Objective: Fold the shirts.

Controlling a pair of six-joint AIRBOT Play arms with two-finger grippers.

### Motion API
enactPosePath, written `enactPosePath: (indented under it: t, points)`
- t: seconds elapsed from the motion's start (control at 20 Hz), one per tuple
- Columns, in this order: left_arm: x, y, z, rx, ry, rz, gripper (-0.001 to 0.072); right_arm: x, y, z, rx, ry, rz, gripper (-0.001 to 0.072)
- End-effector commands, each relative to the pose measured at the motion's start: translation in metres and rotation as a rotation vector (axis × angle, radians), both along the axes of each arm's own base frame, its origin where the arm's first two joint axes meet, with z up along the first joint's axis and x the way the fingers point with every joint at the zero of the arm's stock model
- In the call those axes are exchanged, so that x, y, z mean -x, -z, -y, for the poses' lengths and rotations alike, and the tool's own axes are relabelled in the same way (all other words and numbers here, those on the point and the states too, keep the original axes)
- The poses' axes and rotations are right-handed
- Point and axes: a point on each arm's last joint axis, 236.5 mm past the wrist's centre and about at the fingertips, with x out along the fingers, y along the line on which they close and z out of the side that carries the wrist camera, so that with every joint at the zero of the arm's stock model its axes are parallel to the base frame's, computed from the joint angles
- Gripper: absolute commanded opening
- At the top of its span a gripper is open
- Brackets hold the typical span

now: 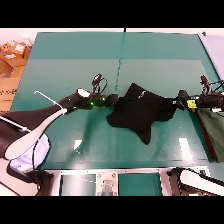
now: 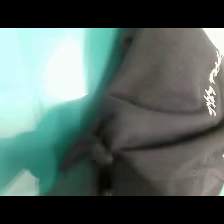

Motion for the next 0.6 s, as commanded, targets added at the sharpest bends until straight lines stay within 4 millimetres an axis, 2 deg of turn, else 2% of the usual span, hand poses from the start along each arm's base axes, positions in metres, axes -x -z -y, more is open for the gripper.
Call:
enactPosePath:
  t: [0.0,0.1,0.2,0.25,0.4,0.55]
  points:
    - [-0.016,-0.014,0.005,0.004,0.014,0.086,0.0029,-0.001,0.000,-0.001,-0.007,0.001,0.001,0.0024]
    - [-0.026,-0.051,0.012,0.040,0.070,0.167,0.0028,-0.008,-0.014,-0.007,-0.036,-0.010,0.048,0.0023]
    - [-0.031,-0.105,0.015,0.054,0.150,0.285,0.0028,-0.024,-0.054,-0.018,-0.084,-0.025,0.162,0.0023]
    - [-0.031,-0.140,0.013,0.042,0.194,0.371,0.0028,-0.032,-0.080,-0.021,-0.095,-0.034,0.237,0.0023]
    - [-0.017,-0.252,0.002,-0.019,0.275,0.646,0.0028,-0.046,-0.186,-0.026,-0.056,-0.054,0.501,0.0024]
    - [0.013,-0.372,-0.031,-0.096,0.257,0.918,0.0028,-0.028,-0.298,-0.036,0.065,-0.090,0.779,0.0024]
